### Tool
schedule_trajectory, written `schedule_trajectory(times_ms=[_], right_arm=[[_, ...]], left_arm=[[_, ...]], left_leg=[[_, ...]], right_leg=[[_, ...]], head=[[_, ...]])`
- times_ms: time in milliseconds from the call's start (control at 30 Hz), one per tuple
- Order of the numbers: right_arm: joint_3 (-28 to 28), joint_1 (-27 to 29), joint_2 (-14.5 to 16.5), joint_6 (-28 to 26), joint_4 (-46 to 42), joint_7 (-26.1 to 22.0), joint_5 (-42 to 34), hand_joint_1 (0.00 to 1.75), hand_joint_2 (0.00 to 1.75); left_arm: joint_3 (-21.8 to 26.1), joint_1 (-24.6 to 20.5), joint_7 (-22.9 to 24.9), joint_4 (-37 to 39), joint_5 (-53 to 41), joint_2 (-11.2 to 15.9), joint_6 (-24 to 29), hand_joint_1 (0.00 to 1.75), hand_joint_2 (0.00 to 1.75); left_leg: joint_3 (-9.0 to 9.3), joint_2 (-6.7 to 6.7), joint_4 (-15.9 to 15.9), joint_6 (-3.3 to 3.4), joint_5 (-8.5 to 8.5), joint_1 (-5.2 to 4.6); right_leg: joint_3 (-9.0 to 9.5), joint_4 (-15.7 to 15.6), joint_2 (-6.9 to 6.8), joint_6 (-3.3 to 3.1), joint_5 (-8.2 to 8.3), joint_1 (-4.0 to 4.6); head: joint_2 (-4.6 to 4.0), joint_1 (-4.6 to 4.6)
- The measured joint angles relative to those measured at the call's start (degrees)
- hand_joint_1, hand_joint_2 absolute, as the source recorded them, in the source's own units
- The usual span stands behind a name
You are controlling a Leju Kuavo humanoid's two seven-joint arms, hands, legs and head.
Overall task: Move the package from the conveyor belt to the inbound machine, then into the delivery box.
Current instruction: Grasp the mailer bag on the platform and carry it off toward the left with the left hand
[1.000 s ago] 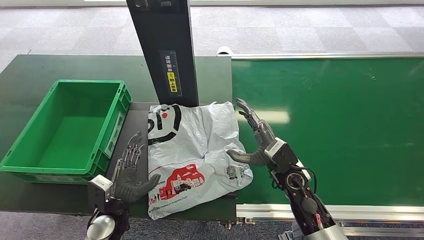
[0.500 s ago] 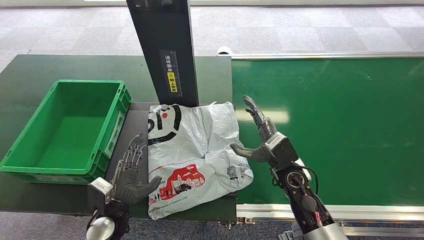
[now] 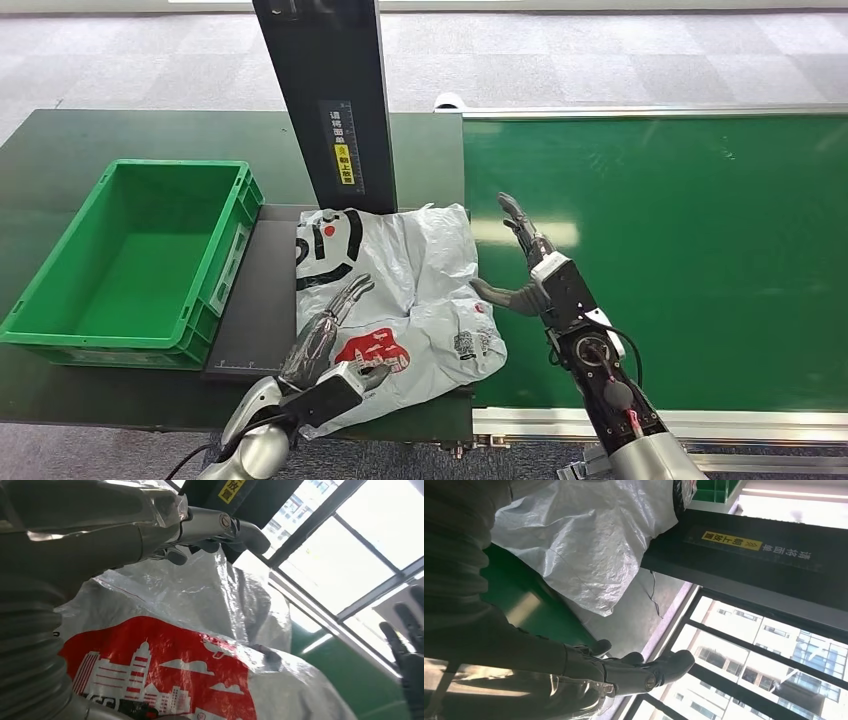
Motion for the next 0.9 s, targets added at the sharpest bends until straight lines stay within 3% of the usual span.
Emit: schedule_trajectory(times_ms=[267,400,433,767,900], right_arm=[[0.15,0.28,-0.30,0.15,0.69,0.33,1.21,0.00,1.75],[0.16,0.68,-0.31,0.26,0.73,0.77,2.42,0.00,1.75],[0.18,0.78,-0.31,0.23,0.75,0.90,2.88,0.00,1.75],[0.10,3.89,-0.11,-0.99,0.31,1.22,5.48,0.00,1.75],[-0.71,4.89,-0.07,-0.85,-0.66,1.92,4.59,0.00,1.75]], left_arm=[[-2.66,-5.61,7.77,10.45,-8.55,-0.40,-0.57,0.00,1.75],[-3.57,-7.89,11.97,14.84,-12.22,-1.02,-1.96,1.68,1.75],[-3.63,-8.40,12.45,15.68,-12.54,-1.22,-2.52,1.75,1.75],[-2.65,-9.07,7.83,17.10,-8.37,-1.70,-1.55,1.75,1.75],[-1.59,-7.56,2.18,15.02,-2.99,-1.75,1.68,1.75,1.75]], left_leg=[[-0.01,0.01,0.00,0.00,0.00,0.00],[0.04,-0.08,-0.01,0.00,0.00,0.00],[0.08,-0.11,-0.01,0.01,0.00,0.00],[0.49,-0.15,-0.03,0.06,0.05,0.00],[0.44,-0.14,-0.01,0.06,0.05,-0.01]], right_leg=[[-0.01,0.00,0.00,0.00,0.00,0.00],[0.09,0.00,-0.03,0.01,-0.01,-0.01],[0.15,0.00,-0.06,0.01,-0.01,-0.01],[0.61,-0.01,-0.13,0.03,-0.01,-0.01],[0.53,-0.01,-0.12,0.03,0.00,-0.01]], head=[[0.00,0.00],[-0.01,0.00],[-0.01,0.00],[0.00,0.01],[0.01,0.00]])
